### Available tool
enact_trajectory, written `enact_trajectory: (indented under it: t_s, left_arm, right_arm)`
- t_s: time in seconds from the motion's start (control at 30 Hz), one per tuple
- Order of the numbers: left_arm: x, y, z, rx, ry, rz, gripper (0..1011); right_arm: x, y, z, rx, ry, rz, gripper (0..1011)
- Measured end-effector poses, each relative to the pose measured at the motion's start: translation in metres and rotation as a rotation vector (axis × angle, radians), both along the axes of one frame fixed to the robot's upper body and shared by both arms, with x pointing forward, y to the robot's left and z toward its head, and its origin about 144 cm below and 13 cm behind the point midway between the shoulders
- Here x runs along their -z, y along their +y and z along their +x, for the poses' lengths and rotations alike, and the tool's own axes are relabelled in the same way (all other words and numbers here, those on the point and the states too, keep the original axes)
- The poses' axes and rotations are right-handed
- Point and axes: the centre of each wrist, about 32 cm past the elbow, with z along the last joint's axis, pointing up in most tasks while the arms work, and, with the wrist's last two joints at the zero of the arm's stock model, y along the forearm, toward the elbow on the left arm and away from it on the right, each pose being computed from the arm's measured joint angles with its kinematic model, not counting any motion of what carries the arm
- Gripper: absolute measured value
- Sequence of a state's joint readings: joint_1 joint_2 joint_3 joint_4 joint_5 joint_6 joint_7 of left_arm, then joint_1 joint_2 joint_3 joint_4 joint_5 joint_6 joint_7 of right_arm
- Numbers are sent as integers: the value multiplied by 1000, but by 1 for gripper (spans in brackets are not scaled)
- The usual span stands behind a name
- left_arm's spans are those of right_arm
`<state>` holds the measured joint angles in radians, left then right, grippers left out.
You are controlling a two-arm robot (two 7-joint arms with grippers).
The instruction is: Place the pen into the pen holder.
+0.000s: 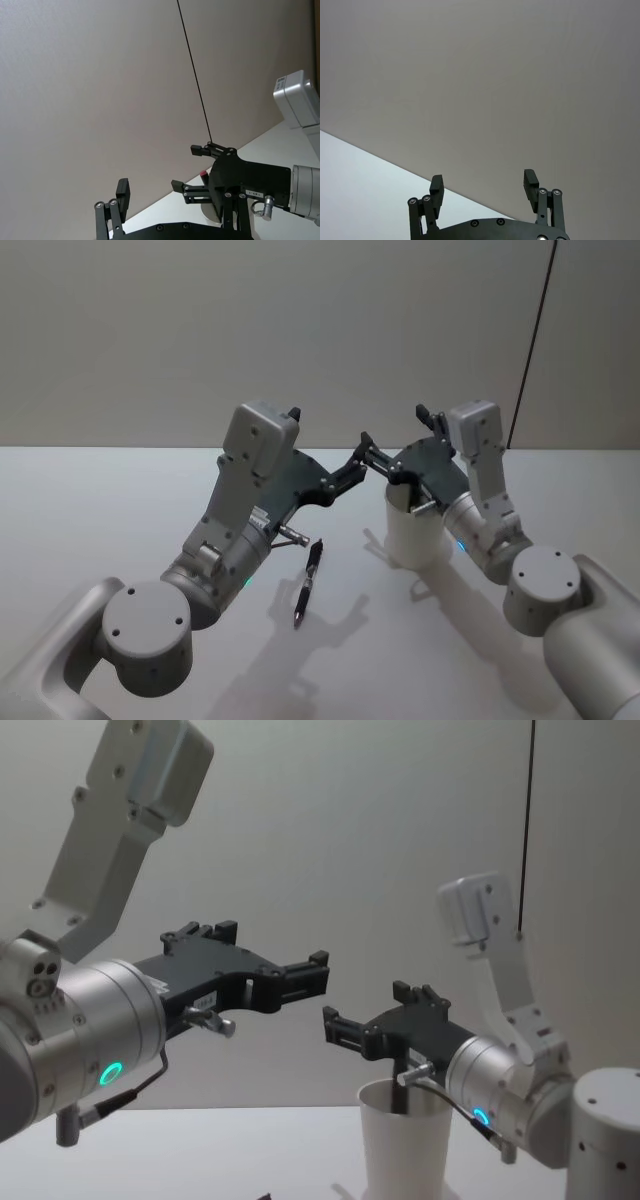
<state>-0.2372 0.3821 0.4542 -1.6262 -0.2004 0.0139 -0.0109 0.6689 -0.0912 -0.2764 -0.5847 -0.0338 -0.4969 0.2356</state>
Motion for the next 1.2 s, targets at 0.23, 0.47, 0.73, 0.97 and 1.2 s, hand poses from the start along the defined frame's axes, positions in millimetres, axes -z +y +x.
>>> enact_trajectory:
  t_s: [0.23, 0.47, 0.73, 0.97, 1.2]
  left_arm:
    - [0, 0, 0, 0, 0, 0, 1004]
    - [0, 0, 0, 0, 0, 0, 1004]
    - [0, 0, 0, 0, 0, 0, 1004]
    - [0, 0, 0, 0, 0, 0, 1004]
    - [0, 0, 0, 0, 0, 0, 1004]
  right_arm:
    - [-5, -5, -6, 19, -11, 28, 1002]
    - [-13, -15, -18, 66, -17, 68, 1002]
    - [-23, -30, -35, 154, 5, 120, 1001]
    - [-30, -46, -51, 235, 48, 155, 1002]
    - [-35, -63, -70, 300, 90, 175, 1001]
